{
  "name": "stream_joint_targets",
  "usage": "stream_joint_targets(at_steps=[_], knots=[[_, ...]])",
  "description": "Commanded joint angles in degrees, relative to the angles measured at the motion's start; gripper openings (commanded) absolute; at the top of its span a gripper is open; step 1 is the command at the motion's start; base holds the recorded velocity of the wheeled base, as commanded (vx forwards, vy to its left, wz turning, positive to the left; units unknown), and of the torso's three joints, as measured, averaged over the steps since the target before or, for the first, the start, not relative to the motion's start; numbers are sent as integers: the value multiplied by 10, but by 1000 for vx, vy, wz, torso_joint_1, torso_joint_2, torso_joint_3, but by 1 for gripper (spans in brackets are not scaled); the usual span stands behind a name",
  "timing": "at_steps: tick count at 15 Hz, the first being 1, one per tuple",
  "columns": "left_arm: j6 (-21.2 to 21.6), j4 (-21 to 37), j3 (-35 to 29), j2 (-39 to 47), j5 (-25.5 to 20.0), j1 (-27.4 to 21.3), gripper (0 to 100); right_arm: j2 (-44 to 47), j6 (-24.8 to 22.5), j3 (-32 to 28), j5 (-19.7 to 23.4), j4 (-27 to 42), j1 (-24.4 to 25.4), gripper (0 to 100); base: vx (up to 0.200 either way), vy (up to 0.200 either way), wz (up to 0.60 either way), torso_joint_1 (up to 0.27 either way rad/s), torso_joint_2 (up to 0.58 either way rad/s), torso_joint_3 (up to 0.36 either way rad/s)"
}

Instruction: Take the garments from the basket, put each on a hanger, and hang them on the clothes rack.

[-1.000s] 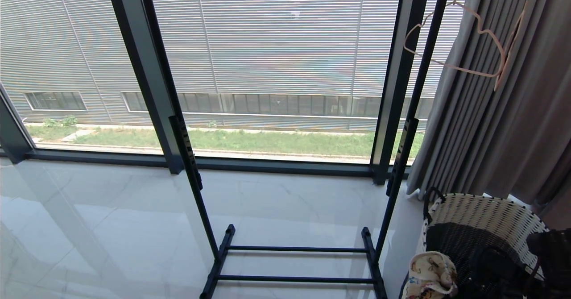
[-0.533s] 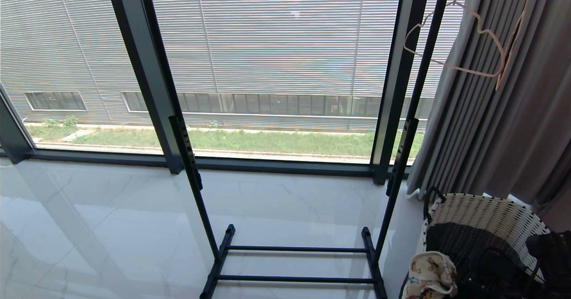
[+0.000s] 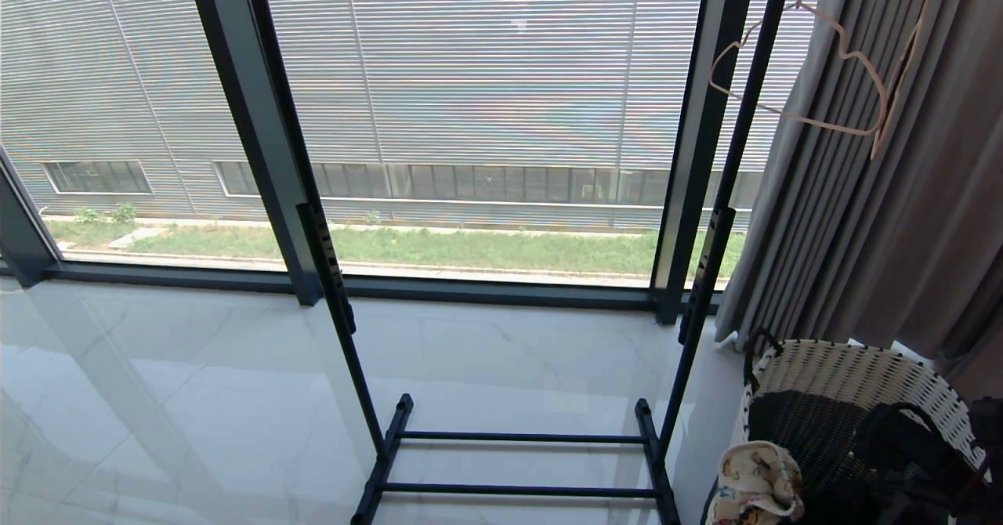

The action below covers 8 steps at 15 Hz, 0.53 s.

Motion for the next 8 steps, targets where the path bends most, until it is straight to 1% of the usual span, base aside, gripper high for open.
stream_joint_targets(at_steps=[1,3,5,7,8], knots=[[0,0,0,0,0,0,100,-103,6,-4,-1,2,-2,0,0,0,0,0,0,0],[0,0,0,0,0,1,100,-160,6,-17,-2,5,-10,0,0,0,0,0,0,0],[1,0,0,0,0,1,100,-204,6,-44,-2,26,-16,0,0,0,0,0,0,0],[2,0,0,0,0,1,100,-273,6,-123,-1,129,-16,0,0,0,0,0,0,0],[4,0,0,0,0,1,100,-300,6,-171,0,200,-14,0,0,0,0,0,0,0]])
